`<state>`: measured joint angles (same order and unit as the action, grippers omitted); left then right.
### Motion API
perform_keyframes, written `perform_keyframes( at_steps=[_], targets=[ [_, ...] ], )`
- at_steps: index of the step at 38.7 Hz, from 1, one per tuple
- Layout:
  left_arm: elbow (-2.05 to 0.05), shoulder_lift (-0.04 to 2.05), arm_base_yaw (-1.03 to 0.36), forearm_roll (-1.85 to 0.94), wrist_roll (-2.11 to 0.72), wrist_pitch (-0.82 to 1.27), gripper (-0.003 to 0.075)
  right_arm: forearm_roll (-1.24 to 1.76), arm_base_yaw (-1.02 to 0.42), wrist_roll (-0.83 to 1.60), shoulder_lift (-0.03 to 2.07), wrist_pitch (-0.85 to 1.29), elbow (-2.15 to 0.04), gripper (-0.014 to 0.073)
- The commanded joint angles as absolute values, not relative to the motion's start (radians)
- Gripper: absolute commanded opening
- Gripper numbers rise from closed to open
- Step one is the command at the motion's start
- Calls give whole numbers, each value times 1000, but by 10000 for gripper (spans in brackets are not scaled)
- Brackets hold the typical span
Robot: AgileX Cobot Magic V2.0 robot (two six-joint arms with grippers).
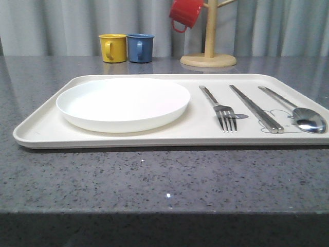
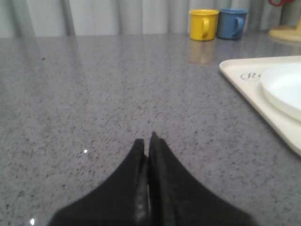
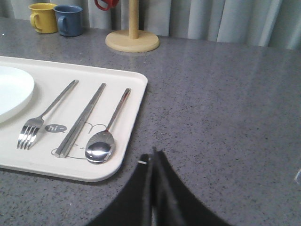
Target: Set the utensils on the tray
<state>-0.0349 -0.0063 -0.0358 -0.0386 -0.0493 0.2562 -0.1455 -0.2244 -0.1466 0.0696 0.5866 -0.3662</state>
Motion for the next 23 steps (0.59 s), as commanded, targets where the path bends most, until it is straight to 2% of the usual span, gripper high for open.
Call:
perform_keyframes(
  at_steps=[1,23],
  targets=[
    [-7,-28,-18,-53,-40,107,-18,-162,-219,-138,80,512,-388,-69],
    [7,-28,-17,-53,-40,90,-18,-162,-219,-138,80,512,-388,-69]
  ],
)
